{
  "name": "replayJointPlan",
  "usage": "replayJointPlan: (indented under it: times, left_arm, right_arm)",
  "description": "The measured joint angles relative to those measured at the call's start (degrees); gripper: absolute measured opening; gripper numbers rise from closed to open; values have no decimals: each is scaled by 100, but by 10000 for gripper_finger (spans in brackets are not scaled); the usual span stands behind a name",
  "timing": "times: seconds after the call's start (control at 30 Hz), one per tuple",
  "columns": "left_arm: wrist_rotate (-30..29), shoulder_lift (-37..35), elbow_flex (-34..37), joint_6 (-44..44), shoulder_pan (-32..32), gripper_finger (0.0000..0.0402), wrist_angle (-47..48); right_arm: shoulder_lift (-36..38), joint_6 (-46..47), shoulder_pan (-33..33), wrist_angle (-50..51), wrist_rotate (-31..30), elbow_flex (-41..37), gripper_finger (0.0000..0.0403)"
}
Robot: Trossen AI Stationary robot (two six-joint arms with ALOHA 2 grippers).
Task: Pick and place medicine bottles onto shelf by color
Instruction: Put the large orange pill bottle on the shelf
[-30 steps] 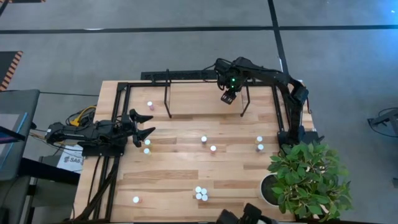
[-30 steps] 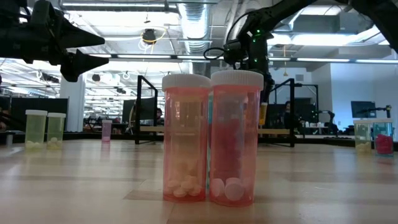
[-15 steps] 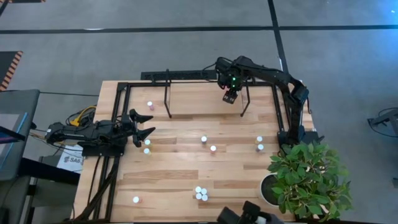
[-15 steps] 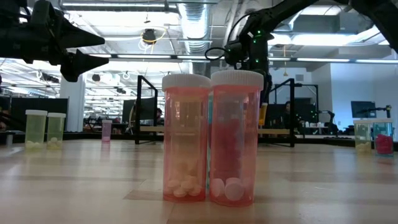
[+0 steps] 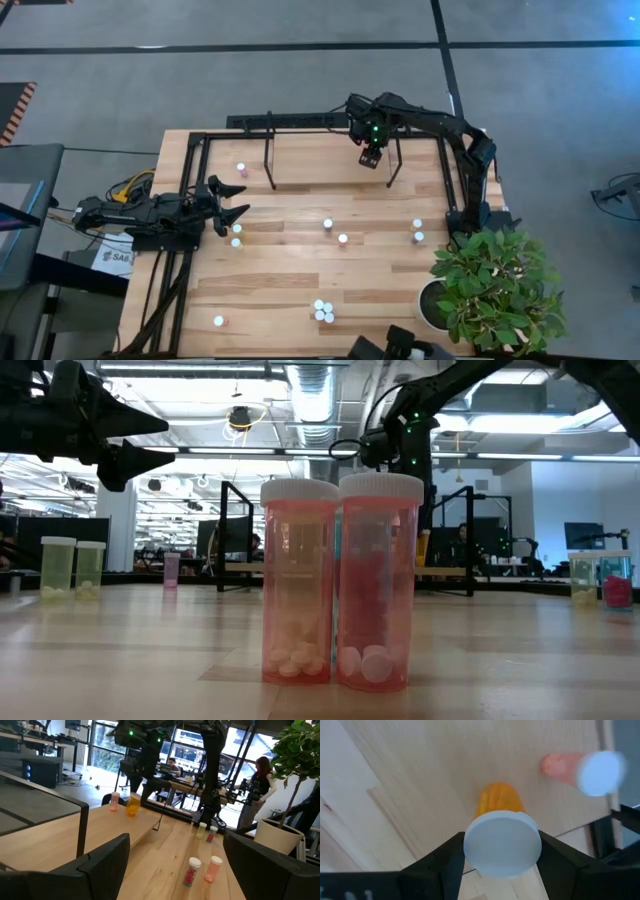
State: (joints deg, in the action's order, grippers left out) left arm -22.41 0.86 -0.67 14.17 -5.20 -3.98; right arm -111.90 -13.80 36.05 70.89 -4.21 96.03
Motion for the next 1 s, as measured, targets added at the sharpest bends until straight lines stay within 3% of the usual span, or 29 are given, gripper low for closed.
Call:
replayJointPlan:
  times: [0.7, 1.0]
  left_arm:
    - [2, 0, 0, 0, 1, 311, -1]
    - [4, 0, 0, 0, -1, 311, -1]
  right_arm:
    - [2, -175, 48, -223, 13, -87, 232]
    - [2, -169, 37, -518, 10, -92, 271]
